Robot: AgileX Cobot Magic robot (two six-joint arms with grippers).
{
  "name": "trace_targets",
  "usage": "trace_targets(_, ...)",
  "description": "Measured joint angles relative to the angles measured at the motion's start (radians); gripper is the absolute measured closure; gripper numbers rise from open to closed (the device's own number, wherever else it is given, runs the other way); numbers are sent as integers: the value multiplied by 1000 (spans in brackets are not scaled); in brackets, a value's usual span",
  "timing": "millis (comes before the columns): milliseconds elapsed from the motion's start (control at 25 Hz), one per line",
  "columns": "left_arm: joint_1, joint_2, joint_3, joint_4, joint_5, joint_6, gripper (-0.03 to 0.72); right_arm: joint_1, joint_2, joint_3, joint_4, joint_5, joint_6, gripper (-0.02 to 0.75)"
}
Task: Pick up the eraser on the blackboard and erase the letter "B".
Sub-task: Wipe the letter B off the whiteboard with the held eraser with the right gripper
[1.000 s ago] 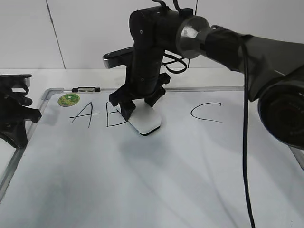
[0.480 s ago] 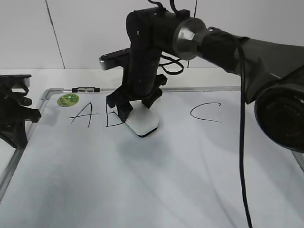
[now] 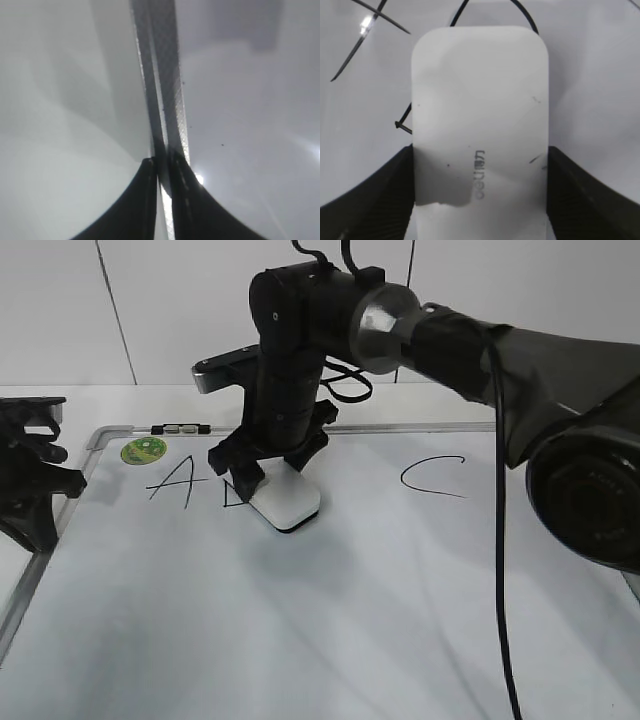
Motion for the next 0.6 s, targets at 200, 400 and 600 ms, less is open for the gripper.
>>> trace_targets(200, 0, 0, 0, 0, 0, 2, 650, 0, 6, 0, 12, -3, 2, 136)
trace_targets(400, 0, 0, 0, 0, 0, 2, 650, 12, 18, 2, 29, -3, 11, 132)
trace_targets(600, 0, 1, 0, 0, 0, 4, 650, 13, 18, 2, 27, -3, 23, 133)
